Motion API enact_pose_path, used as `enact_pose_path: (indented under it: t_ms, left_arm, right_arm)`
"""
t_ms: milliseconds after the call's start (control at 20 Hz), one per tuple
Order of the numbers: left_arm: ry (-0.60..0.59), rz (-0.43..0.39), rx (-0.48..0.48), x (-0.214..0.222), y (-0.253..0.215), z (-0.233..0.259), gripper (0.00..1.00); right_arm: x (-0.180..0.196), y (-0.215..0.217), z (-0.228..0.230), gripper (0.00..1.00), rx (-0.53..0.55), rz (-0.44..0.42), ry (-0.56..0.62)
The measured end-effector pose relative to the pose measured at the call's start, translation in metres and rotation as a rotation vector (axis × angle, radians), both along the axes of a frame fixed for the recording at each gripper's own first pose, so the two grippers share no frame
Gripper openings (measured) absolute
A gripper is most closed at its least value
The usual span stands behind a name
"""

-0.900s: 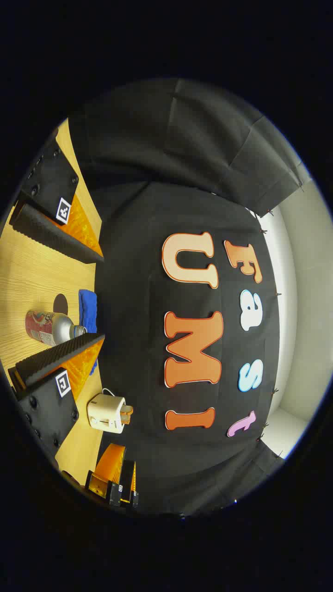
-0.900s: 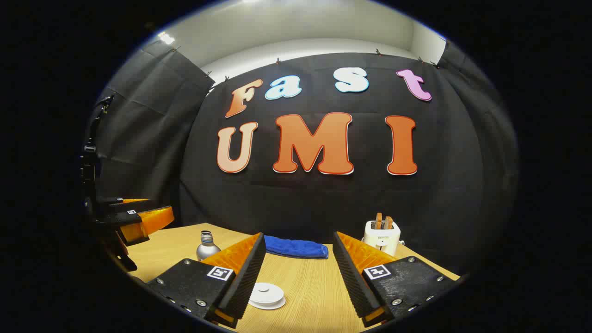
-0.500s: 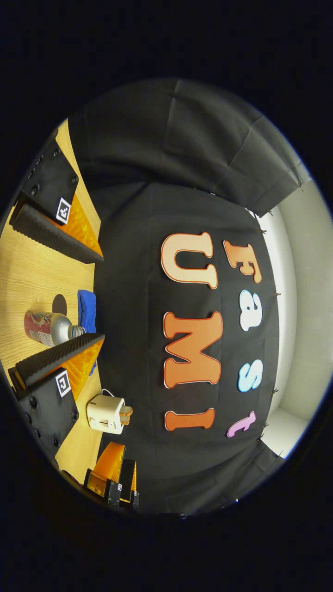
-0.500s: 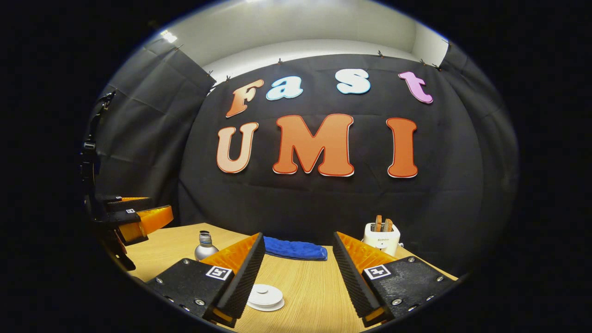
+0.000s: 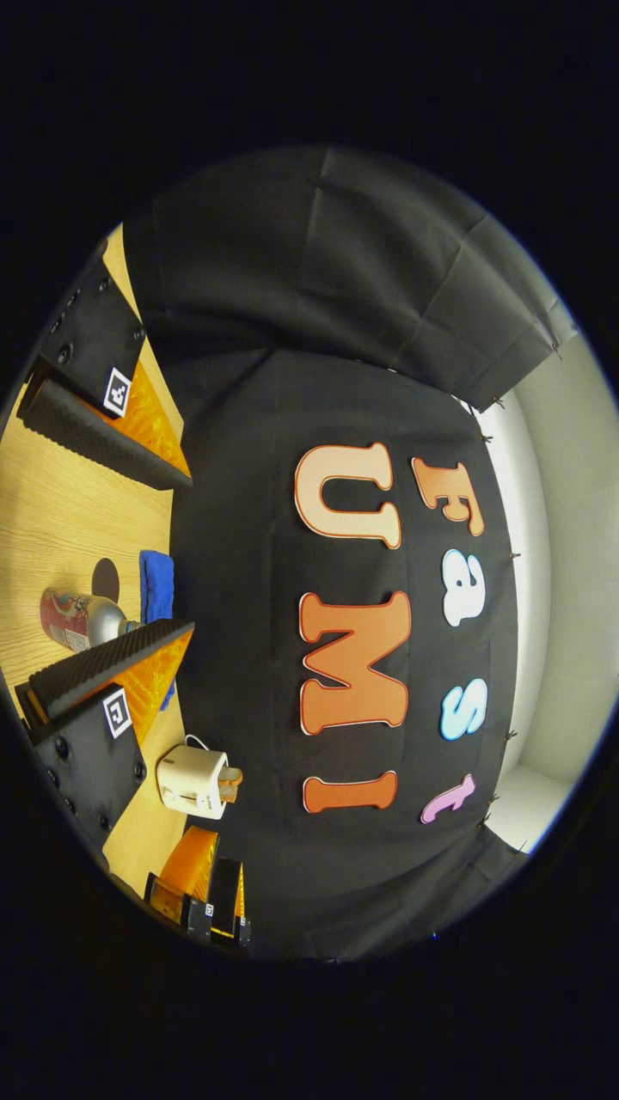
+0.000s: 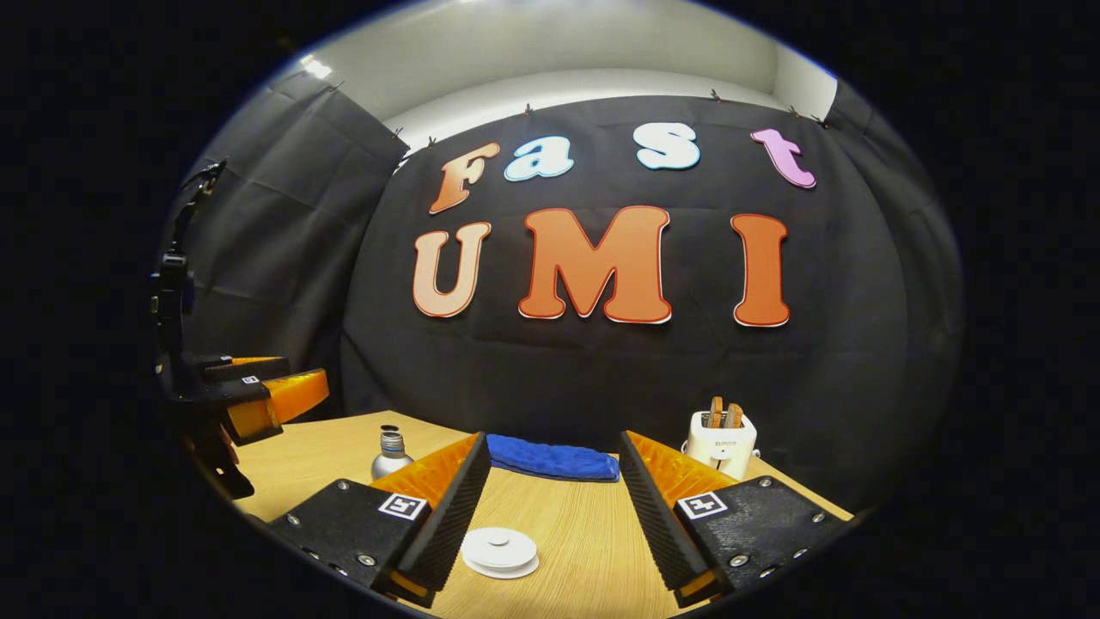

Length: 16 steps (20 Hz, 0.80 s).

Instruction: Open the teacup lid with one hand, grasp the water bottle and pour water into the teacup with the other hand; after pouring, place the water bottle on the coaster and then close the teacup lid.

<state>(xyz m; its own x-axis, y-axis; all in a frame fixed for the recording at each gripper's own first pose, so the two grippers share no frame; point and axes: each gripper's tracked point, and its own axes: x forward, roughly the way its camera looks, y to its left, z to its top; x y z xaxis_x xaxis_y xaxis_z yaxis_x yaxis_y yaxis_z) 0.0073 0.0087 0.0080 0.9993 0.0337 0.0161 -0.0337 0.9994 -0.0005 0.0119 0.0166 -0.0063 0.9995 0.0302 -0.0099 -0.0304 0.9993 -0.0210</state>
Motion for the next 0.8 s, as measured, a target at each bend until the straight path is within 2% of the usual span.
enact_pose_path:
  t_ms: [100, 200, 550, 650, 750, 800]
  left_arm:
    - [0.012, -0.012, -0.008, 0.000, -0.003, -0.005, 1.00]
    - [0.018, -0.014, -0.015, -0.001, -0.001, -0.007, 0.97]
    - [0.056, 0.002, -0.005, -0.002, 0.005, -0.023, 0.98]
    - [0.064, -0.003, -0.004, 0.001, 0.003, -0.027, 1.00]
    - [0.068, -0.003, -0.005, 0.002, 0.003, -0.027, 0.97]
    - [0.070, -0.003, -0.005, 0.002, 0.003, -0.030, 1.00]
  right_arm:
    - [0.001, 0.004, -0.010, 0.90, -0.006, 0.011, 0.023]
    - [0.003, 0.012, -0.022, 0.91, -0.010, 0.026, 0.050]
    - [0.019, 0.034, -0.073, 0.89, 0.014, 0.078, 0.170]
    - [0.023, 0.042, -0.084, 0.86, 0.027, 0.098, 0.197]
    - [0.029, 0.045, -0.099, 0.83, 0.010, 0.102, 0.228]
    - [0.031, 0.046, -0.106, 0.86, 0.002, 0.102, 0.243]
